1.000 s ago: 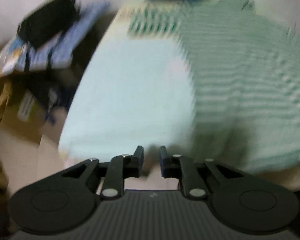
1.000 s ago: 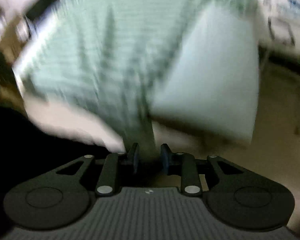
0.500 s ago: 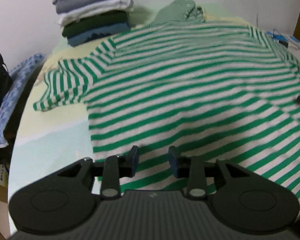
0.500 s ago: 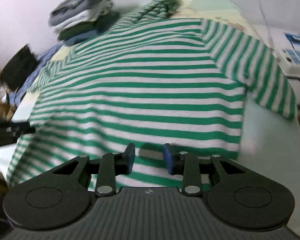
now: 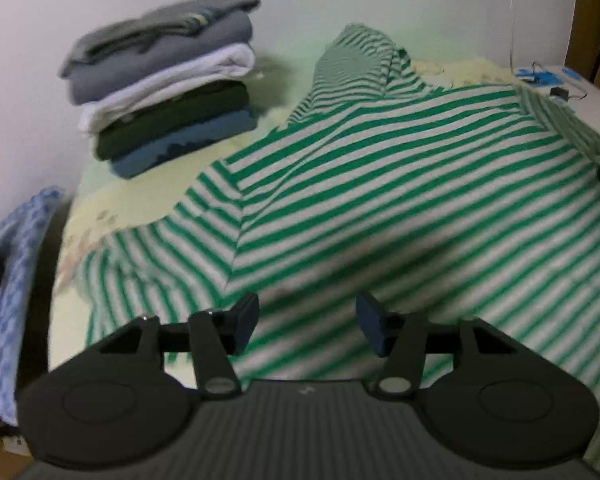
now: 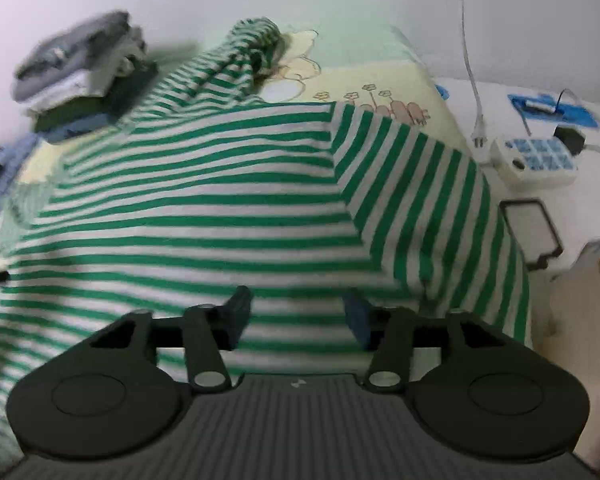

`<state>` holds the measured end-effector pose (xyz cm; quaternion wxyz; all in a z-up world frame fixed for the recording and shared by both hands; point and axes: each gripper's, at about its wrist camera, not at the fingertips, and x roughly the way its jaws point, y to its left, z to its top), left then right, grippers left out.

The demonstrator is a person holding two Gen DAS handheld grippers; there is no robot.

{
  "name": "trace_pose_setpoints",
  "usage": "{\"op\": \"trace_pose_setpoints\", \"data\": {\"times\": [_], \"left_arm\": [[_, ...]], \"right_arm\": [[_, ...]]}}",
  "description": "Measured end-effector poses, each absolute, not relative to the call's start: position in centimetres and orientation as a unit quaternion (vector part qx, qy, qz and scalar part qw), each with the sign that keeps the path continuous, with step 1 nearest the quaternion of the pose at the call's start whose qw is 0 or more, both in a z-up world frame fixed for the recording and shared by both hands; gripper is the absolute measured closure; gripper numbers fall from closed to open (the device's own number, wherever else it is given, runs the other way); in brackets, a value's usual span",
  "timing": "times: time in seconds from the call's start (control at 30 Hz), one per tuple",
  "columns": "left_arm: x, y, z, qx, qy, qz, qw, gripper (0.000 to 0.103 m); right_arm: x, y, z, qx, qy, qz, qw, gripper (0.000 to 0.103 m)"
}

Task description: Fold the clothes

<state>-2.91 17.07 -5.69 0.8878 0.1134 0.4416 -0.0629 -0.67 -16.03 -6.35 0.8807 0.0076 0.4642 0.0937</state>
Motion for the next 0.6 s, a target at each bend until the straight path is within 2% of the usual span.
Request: {"op": "trace_pose_setpoints", "data": {"times": [0.07, 0.1, 0.13, 0.17, 0.27, 0.33, 0.4, 0.43, 0.5, 0.57, 0.6], "left_arm": [[-1.2, 17.1, -7.0, 0.119, 0.458, -0.055, 0.879, 0.045], [-0.6, 17.4, -7.5, 0.12, 0.466, -0.047, 0.876, 0.045], [-0.1, 17.8, -7.9, 0.119, 0.47, -0.04, 0.874, 0.039], [0.2, 18.4, -7.9, 0.116, 0.467, -0.036, 0.876, 0.037], [1.6, 20.0, -8.0, 0.13, 0.469, 0.006, 0.874, 0.039], [2.8, 20.9, -7.5, 0.12, 0.474, 0.029, 0.872, 0.04], [3.9, 21.0, -6.5, 0.117, 0.469, 0.033, 0.875, 0.04], [4.3, 20.5, -6.2, 0.126, 0.461, 0.033, 0.878, 0.037], [5.1, 19.3, -6.2, 0.142, 0.449, 0.032, 0.882, 0.027], [6.0, 18.9, -6.8, 0.138, 0.453, 0.032, 0.88, 0.026], [6.4, 19.0, -7.4, 0.128, 0.463, 0.036, 0.876, 0.027]], "right_arm": [[0.4, -16.9, -7.0, -0.015, 0.468, 0.069, 0.881, 0.047], [0.9, -18.0, -7.1, -0.011, 0.471, 0.057, 0.88, 0.052], [1.4, -19.1, -7.3, -0.007, 0.474, 0.044, 0.879, 0.057], [1.9, -20.2, -7.4, -0.002, 0.478, 0.032, 0.878, 0.064], [3.2, -22.6, -7.1, -0.018, 0.467, -0.024, 0.884, 0.055], [4.0, -23.9, -6.6, -0.019, 0.457, -0.047, 0.888, 0.055], [4.9, -24.4, -5.7, 0.026, 0.448, -0.001, 0.894, 0.057], [5.5, -23.8, -5.7, 0.008, 0.445, 0.004, 0.895, 0.056], [6.8, -22.7, -5.8, -0.026, 0.442, 0.012, 0.897, 0.046], [8.3, -22.2, -6.8, -0.039, 0.453, 0.017, 0.891, 0.042], [9.0, -22.4, -7.3, -0.032, 0.46, 0.021, 0.887, 0.043]]}}
